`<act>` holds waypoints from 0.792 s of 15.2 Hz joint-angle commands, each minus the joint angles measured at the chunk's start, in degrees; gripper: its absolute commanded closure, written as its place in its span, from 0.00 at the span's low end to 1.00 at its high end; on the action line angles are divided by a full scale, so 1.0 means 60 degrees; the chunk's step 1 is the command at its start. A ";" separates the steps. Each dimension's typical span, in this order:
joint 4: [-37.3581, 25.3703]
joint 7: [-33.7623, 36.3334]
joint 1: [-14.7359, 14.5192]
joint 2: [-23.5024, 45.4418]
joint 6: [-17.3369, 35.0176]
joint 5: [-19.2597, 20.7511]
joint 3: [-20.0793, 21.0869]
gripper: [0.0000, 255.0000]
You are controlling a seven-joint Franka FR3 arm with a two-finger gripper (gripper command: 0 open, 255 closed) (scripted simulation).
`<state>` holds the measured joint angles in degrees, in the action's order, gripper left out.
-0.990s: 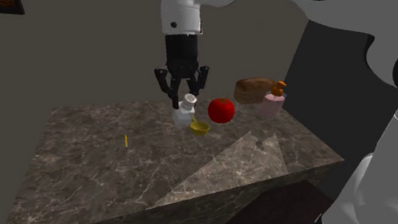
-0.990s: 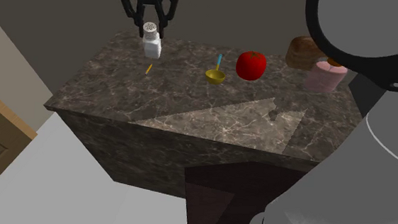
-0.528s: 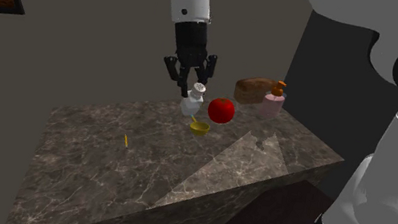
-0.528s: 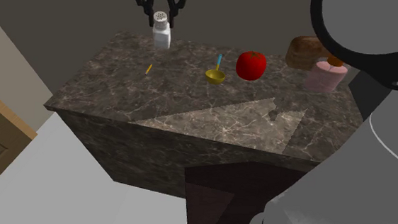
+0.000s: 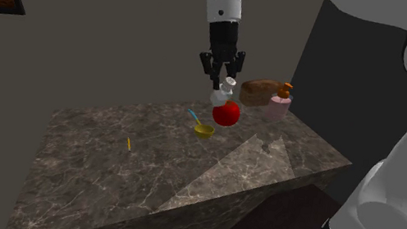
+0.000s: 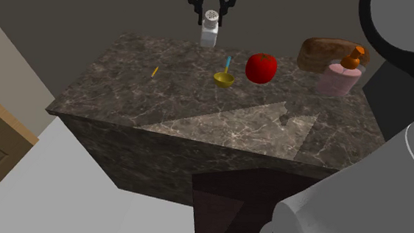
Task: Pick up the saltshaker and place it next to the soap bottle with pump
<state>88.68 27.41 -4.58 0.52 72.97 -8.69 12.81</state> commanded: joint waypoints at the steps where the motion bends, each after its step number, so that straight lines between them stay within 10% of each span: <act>1: 0.0105 -0.0500 0.0237 -0.0136 -0.0100 0.0104 -0.0232 1.00; 12: 0.0019 -0.3116 0.1472 -0.0115 -0.0413 0.0899 -0.1496 1.00</act>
<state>88.45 10.22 3.59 0.25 70.64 -3.70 4.51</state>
